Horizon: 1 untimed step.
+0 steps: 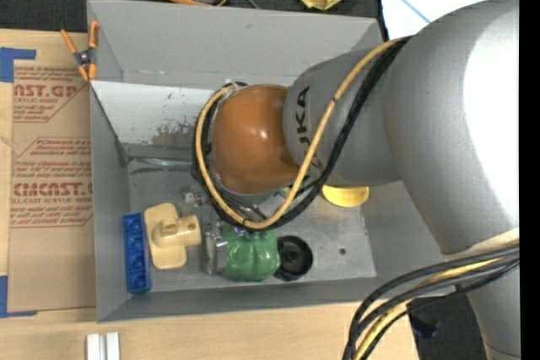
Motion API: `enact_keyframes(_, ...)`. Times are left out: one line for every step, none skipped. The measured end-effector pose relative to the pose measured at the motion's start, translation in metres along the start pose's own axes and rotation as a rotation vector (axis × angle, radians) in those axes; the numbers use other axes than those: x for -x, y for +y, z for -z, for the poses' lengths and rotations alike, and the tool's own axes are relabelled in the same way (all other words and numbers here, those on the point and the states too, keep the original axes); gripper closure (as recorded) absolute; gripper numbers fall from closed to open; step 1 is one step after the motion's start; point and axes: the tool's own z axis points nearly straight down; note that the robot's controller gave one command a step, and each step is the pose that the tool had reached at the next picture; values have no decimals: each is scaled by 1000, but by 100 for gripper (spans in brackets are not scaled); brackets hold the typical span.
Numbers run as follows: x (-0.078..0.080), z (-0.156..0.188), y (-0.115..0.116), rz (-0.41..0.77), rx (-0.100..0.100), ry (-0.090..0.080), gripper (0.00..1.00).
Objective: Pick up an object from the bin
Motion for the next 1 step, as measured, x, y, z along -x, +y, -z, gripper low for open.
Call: enact_keyframes(15, 52, -1, -137, 3, -9, 0)
